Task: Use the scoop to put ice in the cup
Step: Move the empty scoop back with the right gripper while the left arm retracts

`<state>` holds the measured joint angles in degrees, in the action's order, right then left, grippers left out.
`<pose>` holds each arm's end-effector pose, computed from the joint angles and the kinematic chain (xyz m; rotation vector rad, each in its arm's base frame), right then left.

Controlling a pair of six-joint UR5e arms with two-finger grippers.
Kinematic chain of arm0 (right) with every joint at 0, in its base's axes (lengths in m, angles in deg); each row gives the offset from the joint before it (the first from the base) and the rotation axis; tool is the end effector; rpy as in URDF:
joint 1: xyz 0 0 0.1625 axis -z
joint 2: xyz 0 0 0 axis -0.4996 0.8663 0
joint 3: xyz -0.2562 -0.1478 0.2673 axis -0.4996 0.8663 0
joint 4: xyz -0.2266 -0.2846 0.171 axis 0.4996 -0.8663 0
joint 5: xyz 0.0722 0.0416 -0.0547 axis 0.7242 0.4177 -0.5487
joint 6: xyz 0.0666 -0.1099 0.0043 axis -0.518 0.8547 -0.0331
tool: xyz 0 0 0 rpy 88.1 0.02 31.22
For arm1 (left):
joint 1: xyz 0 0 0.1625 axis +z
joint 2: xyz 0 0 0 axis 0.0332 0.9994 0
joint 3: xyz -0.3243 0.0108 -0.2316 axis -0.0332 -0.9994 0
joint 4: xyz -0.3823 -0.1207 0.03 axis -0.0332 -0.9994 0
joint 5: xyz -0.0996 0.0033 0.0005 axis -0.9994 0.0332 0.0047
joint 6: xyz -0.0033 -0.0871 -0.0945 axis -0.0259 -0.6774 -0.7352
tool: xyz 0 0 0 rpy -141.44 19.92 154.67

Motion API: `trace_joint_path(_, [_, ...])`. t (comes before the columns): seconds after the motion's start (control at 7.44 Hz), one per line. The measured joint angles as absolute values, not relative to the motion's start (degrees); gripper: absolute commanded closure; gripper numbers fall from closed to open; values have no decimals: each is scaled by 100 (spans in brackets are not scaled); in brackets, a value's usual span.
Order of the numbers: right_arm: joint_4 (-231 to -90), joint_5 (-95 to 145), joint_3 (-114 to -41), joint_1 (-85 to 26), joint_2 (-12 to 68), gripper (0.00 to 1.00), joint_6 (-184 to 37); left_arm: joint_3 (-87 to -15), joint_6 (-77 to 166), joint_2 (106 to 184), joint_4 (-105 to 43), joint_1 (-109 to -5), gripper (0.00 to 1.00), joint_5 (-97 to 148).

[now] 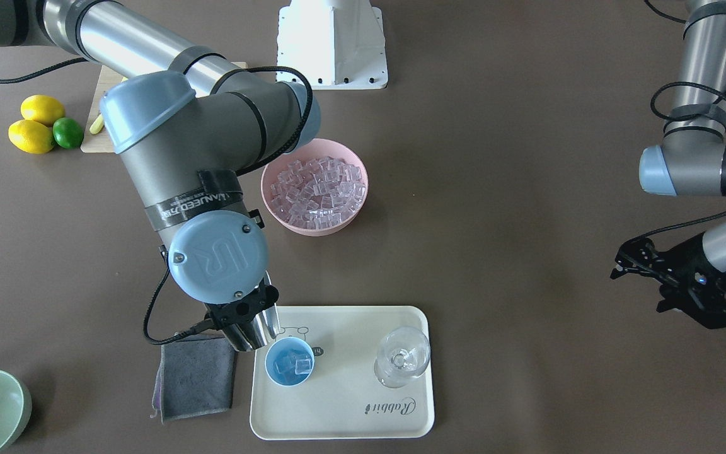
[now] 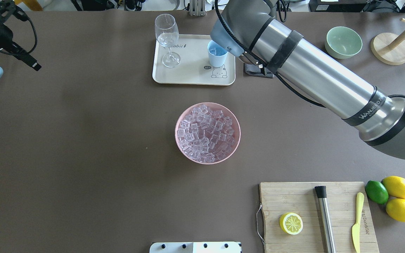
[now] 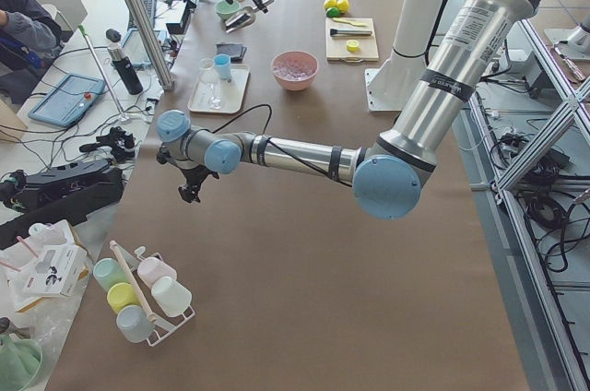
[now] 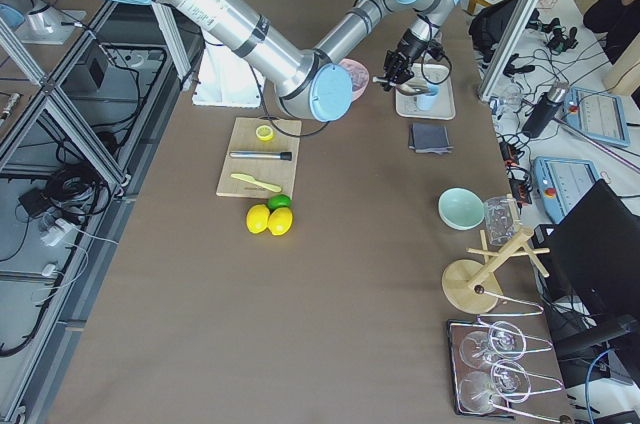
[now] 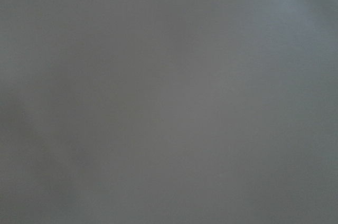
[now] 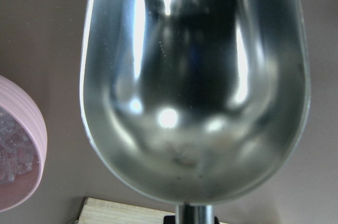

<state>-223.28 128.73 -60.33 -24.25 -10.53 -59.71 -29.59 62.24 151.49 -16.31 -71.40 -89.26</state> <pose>-0.3636 -0.6021 0.2204 -0.3053 -0.5746 -0.5207 0.1553 -0.6568 0.5377 0.1928 0.8425 0.4444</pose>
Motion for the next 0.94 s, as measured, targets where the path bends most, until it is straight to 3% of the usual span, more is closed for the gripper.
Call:
trace_joint_path(0.4, [-22422, 12837, -7837, -3062, 550, 100, -6004, -3241, 6232, 14749, -380, -8159, 2, -8831])
trace_joint_path(0.67, [-22075, 12791, -8319, -3401, 1352, 100, -5953, -4231, 6199, 13850, -145, -8388, 2, -8663])
trace_joint_path(0.94, [-21456, 12794, -8406, -3673, 1966, 100, -5939, -4859, 6188, 13441, 273, -8453, 2, -8576])
